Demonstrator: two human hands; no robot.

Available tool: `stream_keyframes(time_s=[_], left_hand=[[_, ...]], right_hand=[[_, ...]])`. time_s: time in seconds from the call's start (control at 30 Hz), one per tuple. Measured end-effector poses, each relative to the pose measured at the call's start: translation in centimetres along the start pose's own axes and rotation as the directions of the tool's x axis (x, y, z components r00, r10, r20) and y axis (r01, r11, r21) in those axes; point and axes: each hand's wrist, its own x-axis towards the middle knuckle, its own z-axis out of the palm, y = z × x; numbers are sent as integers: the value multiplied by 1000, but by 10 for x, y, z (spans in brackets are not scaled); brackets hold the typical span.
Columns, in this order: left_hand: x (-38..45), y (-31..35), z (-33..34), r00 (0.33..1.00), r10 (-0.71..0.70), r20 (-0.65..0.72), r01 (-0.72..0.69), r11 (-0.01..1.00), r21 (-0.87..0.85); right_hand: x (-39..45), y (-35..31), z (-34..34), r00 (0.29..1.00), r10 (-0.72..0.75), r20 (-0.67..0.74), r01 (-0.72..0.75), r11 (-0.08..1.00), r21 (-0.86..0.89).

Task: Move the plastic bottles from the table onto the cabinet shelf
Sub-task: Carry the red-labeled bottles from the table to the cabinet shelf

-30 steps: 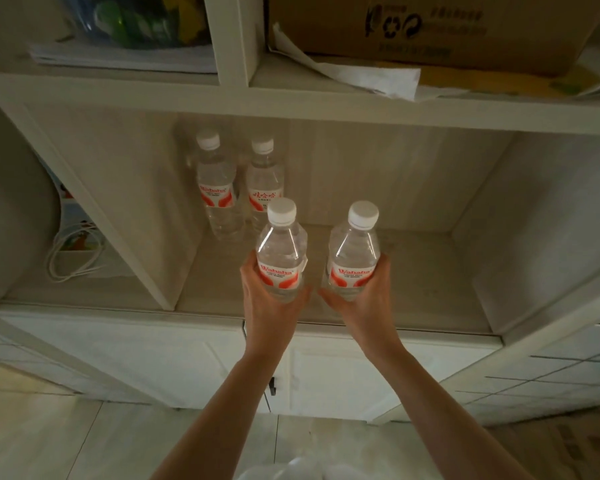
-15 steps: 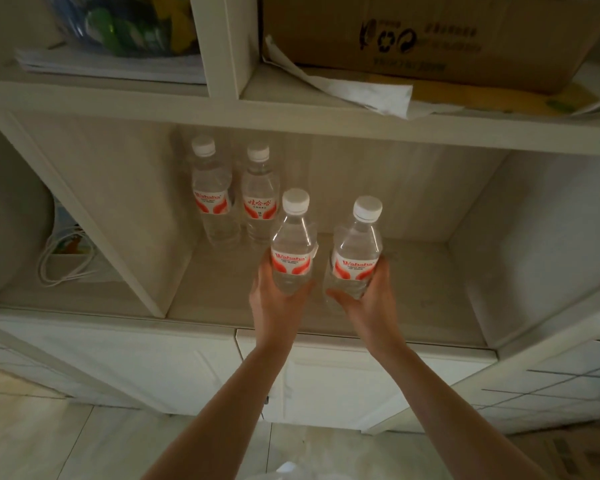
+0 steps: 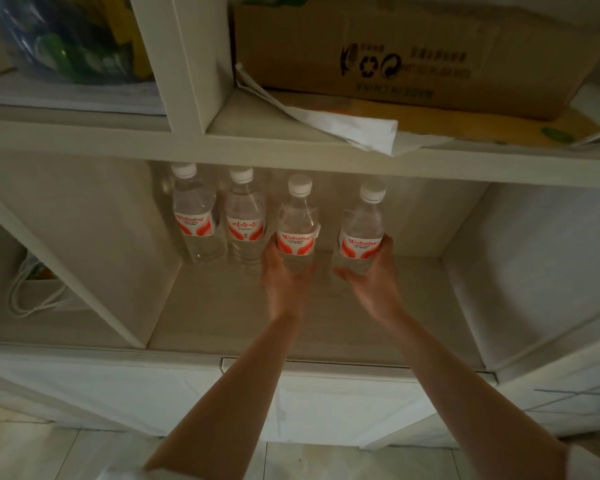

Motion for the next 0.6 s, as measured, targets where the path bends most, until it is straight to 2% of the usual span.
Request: stream_keyframes(time_s=[0.27, 0.43, 0.6], left_hand=[[13, 2, 10, 999, 1, 32, -2, 1000, 16], [16, -2, 13, 999, 0, 39, -1, 999, 46], [15, -2, 10, 999, 1, 53, -3, 999, 44]], right_hand=[[11, 6, 4, 999, 27, 20, -27, 1000, -8], [11, 7, 4, 1000, -13, 25, 15, 998, -54], [8, 9, 8, 999, 38, 12, -38, 999, -6]])
